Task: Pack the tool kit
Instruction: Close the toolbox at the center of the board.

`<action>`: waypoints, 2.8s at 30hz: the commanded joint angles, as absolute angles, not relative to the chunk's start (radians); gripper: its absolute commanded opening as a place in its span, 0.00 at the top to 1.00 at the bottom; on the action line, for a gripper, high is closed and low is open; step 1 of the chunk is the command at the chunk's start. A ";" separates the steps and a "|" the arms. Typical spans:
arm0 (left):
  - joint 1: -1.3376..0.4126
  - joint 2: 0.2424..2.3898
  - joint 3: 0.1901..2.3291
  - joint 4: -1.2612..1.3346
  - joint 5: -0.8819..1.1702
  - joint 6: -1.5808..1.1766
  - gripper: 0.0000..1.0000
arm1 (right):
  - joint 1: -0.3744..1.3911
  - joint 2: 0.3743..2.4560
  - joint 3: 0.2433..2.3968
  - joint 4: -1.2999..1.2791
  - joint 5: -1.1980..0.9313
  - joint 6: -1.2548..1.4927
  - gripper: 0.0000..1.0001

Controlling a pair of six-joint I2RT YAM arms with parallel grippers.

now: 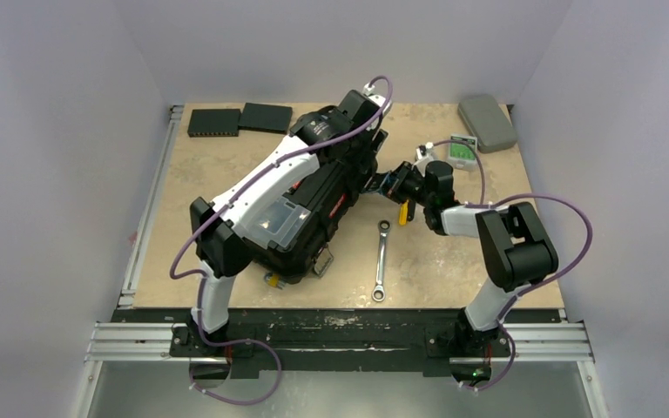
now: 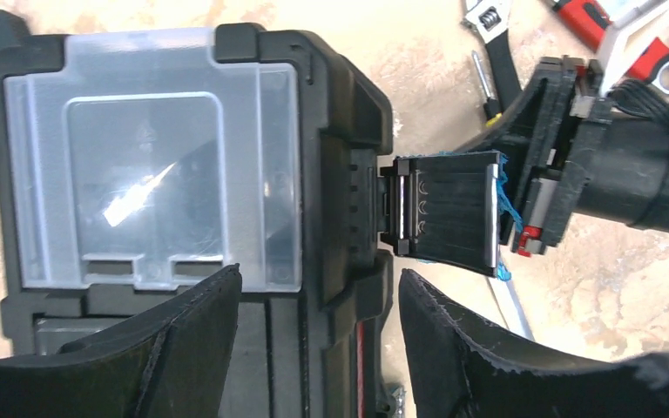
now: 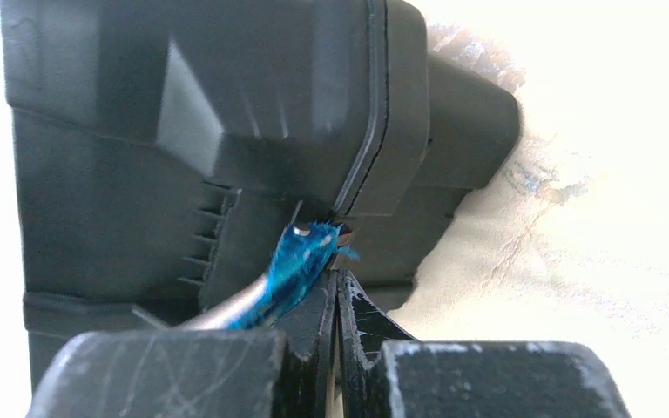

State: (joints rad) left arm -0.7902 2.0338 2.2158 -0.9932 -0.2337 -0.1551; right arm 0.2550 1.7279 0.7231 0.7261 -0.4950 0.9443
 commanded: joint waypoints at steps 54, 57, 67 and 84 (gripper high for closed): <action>-0.635 1.132 1.128 -0.396 -0.533 -0.389 0.27 | 0.365 1.561 0.953 0.266 -0.318 0.843 0.35; -0.636 1.124 1.130 -0.391 -0.524 -0.392 0.26 | 0.368 1.564 0.943 0.300 -0.337 0.866 0.34; -0.624 1.107 1.146 -0.393 -0.453 -0.418 0.25 | 0.373 1.547 0.869 0.458 -0.364 0.968 0.01; -0.571 1.108 1.179 -0.408 -0.403 -0.423 0.24 | 0.372 1.518 0.826 0.543 -0.347 1.019 0.05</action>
